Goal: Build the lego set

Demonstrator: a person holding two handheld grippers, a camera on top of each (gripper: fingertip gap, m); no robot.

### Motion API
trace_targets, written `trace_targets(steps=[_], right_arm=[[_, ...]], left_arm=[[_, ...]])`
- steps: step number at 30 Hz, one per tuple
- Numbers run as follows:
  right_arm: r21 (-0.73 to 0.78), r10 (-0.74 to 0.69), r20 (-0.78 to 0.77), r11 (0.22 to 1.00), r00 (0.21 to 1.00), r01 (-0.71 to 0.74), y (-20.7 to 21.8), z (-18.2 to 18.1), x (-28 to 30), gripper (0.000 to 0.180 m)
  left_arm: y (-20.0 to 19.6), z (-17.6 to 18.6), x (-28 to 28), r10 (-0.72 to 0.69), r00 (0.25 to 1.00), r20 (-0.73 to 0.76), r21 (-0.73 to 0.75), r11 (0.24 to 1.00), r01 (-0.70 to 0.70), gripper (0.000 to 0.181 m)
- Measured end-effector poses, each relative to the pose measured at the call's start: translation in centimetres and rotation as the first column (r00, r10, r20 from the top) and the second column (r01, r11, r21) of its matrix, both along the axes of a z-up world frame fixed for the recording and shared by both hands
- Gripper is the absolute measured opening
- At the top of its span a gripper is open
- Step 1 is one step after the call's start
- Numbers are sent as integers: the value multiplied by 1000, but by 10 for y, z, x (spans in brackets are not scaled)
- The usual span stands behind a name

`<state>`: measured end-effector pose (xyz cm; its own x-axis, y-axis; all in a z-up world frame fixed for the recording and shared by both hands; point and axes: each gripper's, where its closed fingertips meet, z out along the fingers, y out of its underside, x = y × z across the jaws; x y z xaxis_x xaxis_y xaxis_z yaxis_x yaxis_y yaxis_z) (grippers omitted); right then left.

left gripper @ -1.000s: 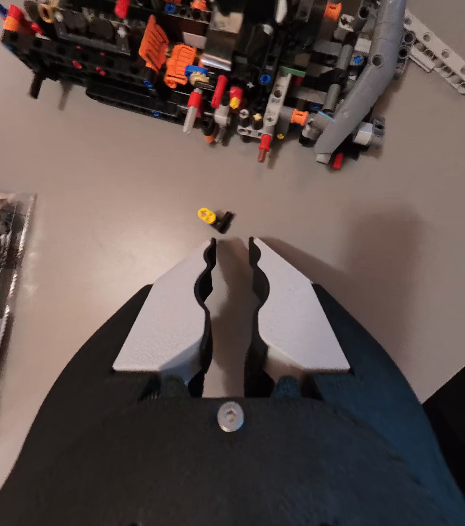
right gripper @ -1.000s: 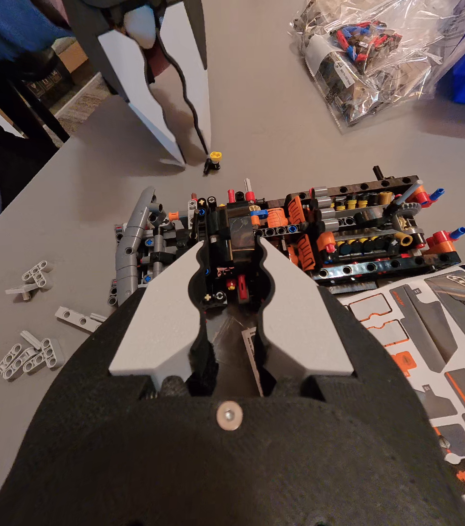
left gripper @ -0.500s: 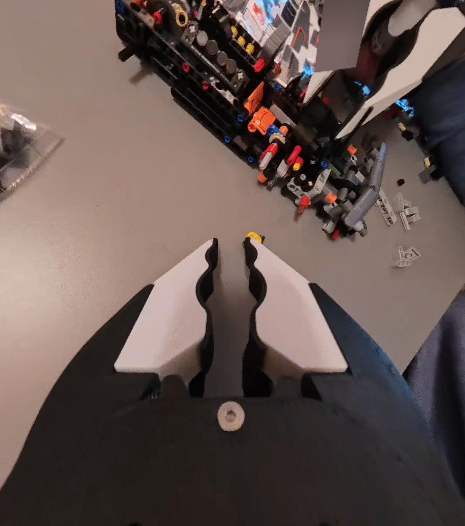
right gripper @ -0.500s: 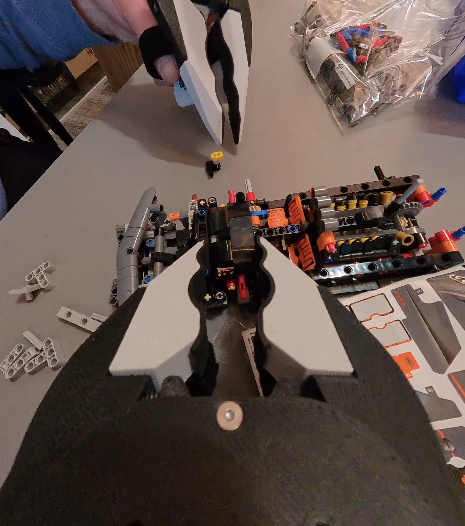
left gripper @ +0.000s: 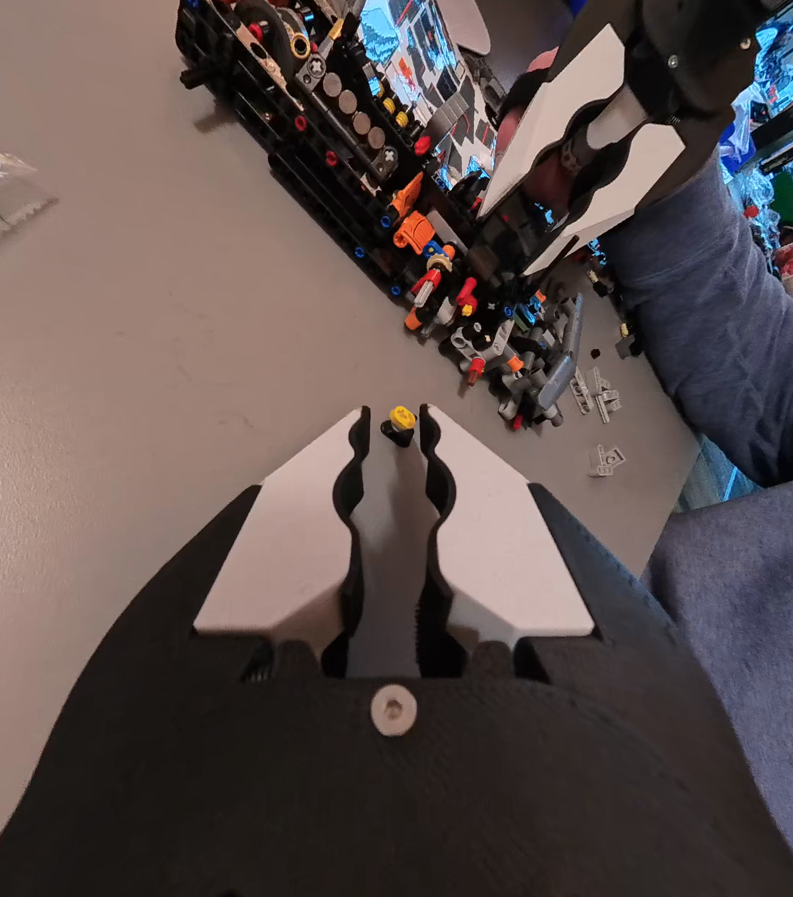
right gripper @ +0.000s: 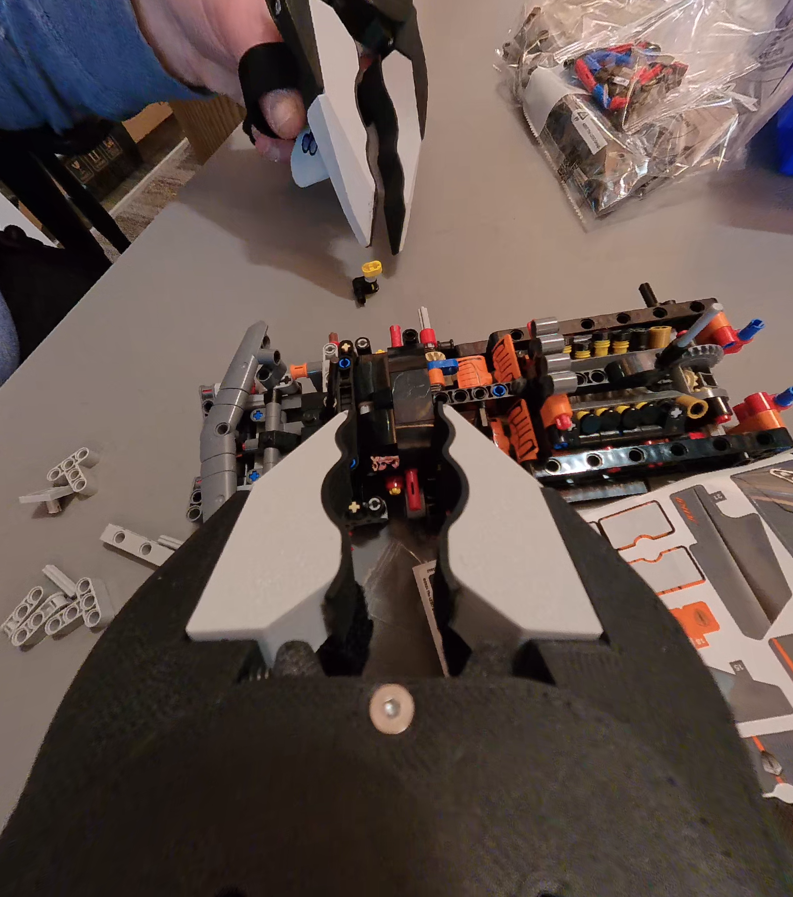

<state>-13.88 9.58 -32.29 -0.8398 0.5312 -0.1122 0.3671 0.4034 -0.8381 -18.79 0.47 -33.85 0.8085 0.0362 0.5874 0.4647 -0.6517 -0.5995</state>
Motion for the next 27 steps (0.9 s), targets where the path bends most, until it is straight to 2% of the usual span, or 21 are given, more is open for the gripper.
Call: trace_targets(steps=[10,27], right_arm=[[-6,3,4,1000,1000,-3,-1,0,1,28],[-9,7,6,1000,1000,-7,-1,0,1,28]], left_arm=[[1,-3,8,-43,996,-73,-42,998,40,34],[2,-9,7,-33,996,-82,-91,996,26,23]])
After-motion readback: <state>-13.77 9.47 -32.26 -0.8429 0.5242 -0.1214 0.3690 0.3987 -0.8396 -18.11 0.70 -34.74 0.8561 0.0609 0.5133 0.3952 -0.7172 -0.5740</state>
